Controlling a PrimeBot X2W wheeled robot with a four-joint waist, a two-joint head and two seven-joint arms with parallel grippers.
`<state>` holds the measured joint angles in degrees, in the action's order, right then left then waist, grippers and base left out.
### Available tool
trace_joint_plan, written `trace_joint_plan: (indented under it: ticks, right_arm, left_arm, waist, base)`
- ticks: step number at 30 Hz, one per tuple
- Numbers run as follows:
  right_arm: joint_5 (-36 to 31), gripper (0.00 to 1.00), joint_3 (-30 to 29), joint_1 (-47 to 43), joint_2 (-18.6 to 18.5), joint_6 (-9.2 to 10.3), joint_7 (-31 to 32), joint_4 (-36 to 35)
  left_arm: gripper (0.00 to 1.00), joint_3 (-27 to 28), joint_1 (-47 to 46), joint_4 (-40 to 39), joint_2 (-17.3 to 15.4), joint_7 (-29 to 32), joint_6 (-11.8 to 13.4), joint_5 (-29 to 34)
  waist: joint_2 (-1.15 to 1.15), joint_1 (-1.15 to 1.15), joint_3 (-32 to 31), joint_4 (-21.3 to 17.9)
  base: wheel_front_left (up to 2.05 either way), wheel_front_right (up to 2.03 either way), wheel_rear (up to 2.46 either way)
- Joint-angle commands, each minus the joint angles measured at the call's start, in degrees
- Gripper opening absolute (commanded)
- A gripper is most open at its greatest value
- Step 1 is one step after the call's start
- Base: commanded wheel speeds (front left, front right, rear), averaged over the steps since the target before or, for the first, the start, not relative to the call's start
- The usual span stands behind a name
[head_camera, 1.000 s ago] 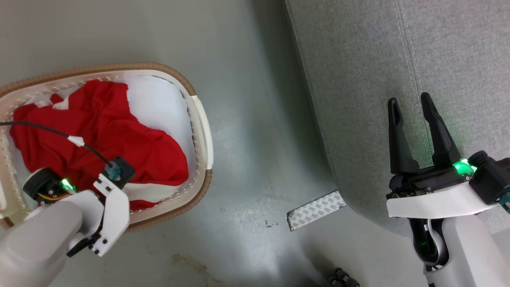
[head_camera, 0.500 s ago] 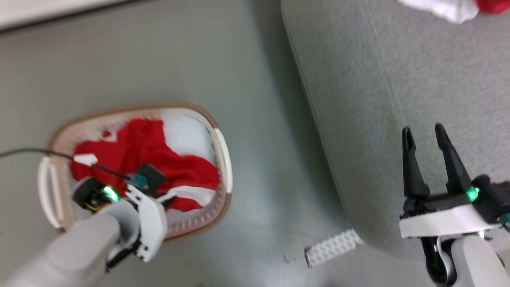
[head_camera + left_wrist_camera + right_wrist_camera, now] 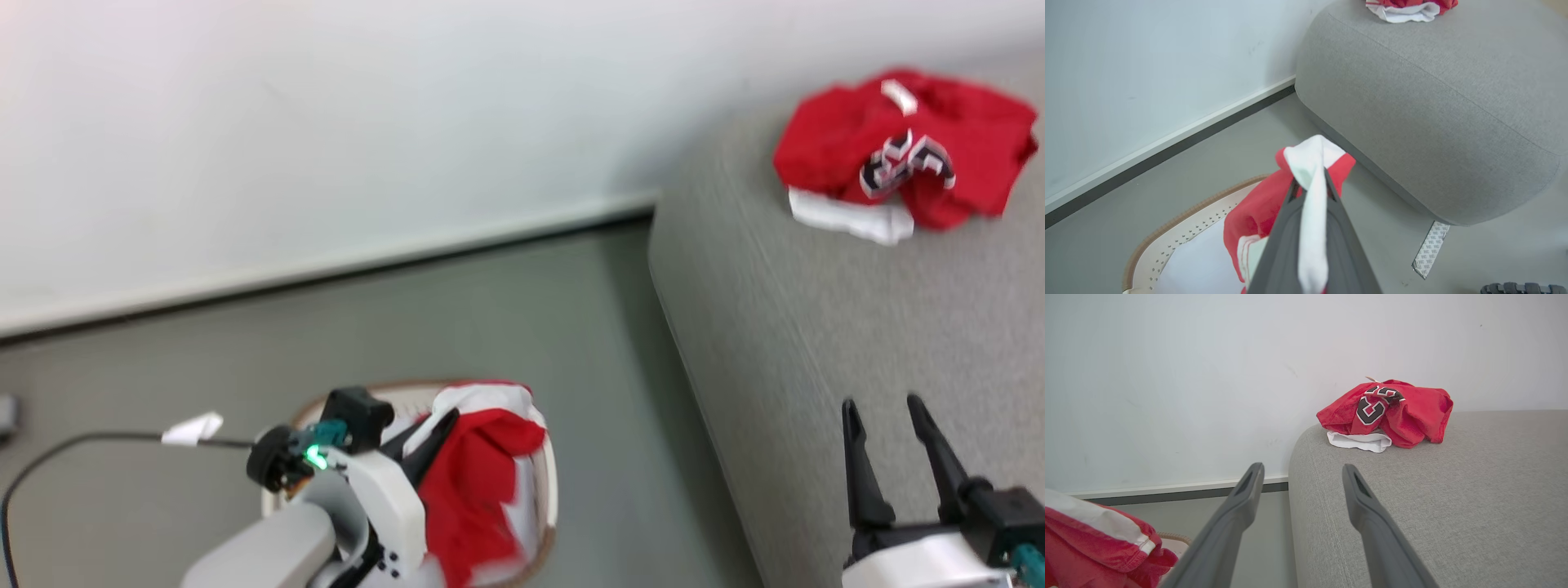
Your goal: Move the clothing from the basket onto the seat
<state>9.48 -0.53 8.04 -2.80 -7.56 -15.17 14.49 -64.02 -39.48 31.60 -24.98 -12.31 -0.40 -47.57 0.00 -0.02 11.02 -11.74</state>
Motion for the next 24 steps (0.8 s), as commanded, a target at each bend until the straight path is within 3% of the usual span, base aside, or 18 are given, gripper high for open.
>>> trace_joint_plan:
  ticks: [1, 7, 14, 19, 24]
  right_arm:
    - [-0.5, 1.0, -0.3, -1.6, -0.2, 0.15, 0.0, 0.3]
    - [-1.2, 1.0, -1.7, -5.6, -0.2, 0.15, 0.0, -0.2]
    - [-1.3, 1.0, -0.4, -9.2, -0.7, 0.15, 0.0, -0.2]
    - [-0.5, 1.0, 2.0, -10.7, -0.7, 0.15, 0.0, 0.1]
    - [0.0, 1.0, 4.9, -10.5, -0.6, 0.15, 0.0, 0.5]
  left_arm:
    - [0.0, 0.4, 1.9, -0.6, 0.1, -0.8, 0.6, -0.3]
    - [0.0, 5.8, 7.1, -7.7, -0.5, -2.8, 6.3, -0.2]
    - [0.0, 16.4, 16.7, -18.5, -1.2, -2.8, 11.6, 4.3]
    - [0.0, 22.9, 23.4, -21.7, -1.0, -2.8, 12.5, 7.4]
    - [0.0, 27.8, 27.2, -21.6, 0.0, -2.8, 10.9, 10.4]
  waist:
    - [0.0, 0.02, -8.6, 4.8]
    - [0.0, 0.02, -13.7, 6.9]
    - [0.0, 0.02, -17.1, 8.3]
    - [0.0, 0.02, -18.2, 8.9]
    - [0.0, 0.02, -18.5, 9.4]
  base:
    - [0.0, 0.0, 0.0]
    - [0.0, 0.0, 0.0]
    - [0.0, 0.0, 0.0]
    - [0.0, 0.0, 0.0]
    - [0.0, 0.0, 0.0]
